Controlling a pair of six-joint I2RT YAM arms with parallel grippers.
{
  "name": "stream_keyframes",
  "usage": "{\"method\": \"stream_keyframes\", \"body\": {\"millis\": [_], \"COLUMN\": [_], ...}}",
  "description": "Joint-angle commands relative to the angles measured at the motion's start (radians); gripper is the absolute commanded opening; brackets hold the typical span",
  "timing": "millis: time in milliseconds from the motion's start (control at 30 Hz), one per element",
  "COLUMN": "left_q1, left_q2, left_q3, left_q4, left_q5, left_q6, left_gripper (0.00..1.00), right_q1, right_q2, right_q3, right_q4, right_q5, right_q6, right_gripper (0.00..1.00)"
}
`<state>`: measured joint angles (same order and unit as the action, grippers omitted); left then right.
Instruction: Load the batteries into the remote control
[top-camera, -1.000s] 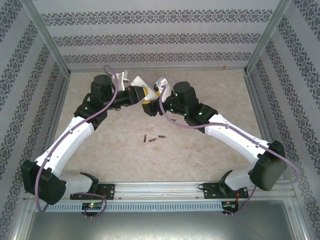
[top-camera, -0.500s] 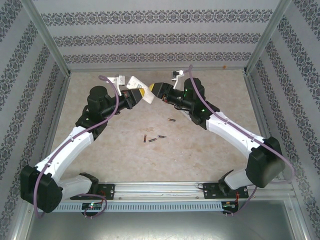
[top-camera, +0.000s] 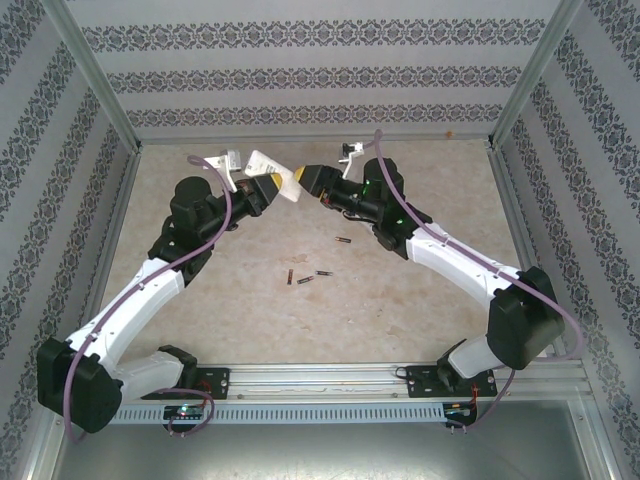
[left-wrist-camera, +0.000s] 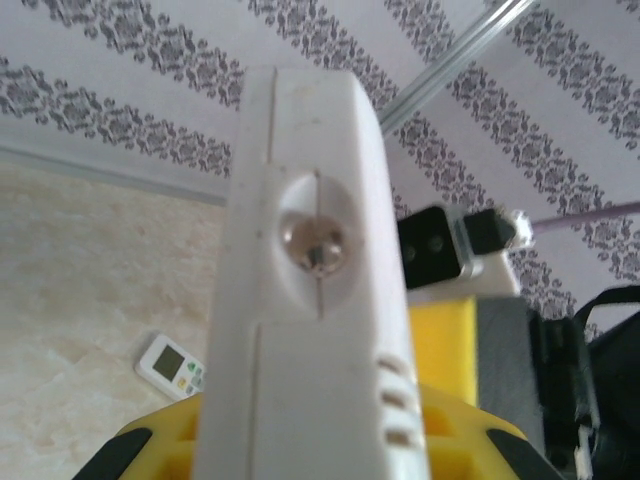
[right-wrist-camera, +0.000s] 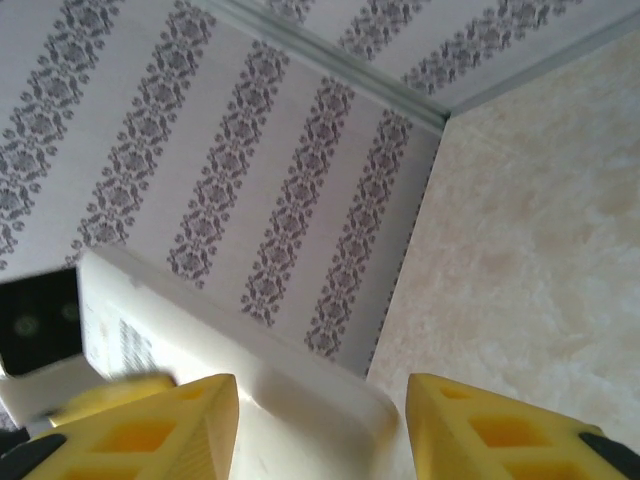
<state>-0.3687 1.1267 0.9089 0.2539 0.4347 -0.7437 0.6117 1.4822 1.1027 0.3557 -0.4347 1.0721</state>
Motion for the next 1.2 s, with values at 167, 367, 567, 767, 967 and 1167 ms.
{"method": "stream_keyframes", "body": {"millis": [167, 367, 567, 767, 967, 1167], "left_q1": [0.014, 0.016, 0.019, 0.031, 0.067, 0.112], "left_q2": [-0.020, 0.005, 0.005, 0.020, 0.022, 0.010], "left_q3": [-0.009, -0.013, -0.036, -0.041, -0.069, -0.100], "left_q4": [0.138, 0.178, 0.173, 0.218, 0.299, 0.373], "left_q5": [-0.018, 0.030, 0.040, 0.064, 0.090, 0.101], "left_q6": [-0.044, -0.089, -0.116, -0.191, -0.268, -0.329], "left_gripper": [0.01, 0.01, 0.01, 0.02, 0.01, 0.02], "right_q1": [0.030, 0.030, 0.030, 0.046, 0.030, -0.024], "right_q2": [0.025, 0.050, 0.073, 0.087, 0.081, 0.095], "right_q3": [0.006, 0.052, 0.082, 0.105, 0.064, -0.012], "right_q4": [0.015, 0.023, 0.056, 0.063, 0.055, 0.072], "right_q5": [-0.071, -0.072, -0.108, -0.137, -0.083, -0.080], "right_q6": [-0.011, -0.020, 0.000, -0.014, -0.003, 0.042], "right_gripper": [0.52, 0.50, 0.46, 0.47, 0.31, 0.36]}}
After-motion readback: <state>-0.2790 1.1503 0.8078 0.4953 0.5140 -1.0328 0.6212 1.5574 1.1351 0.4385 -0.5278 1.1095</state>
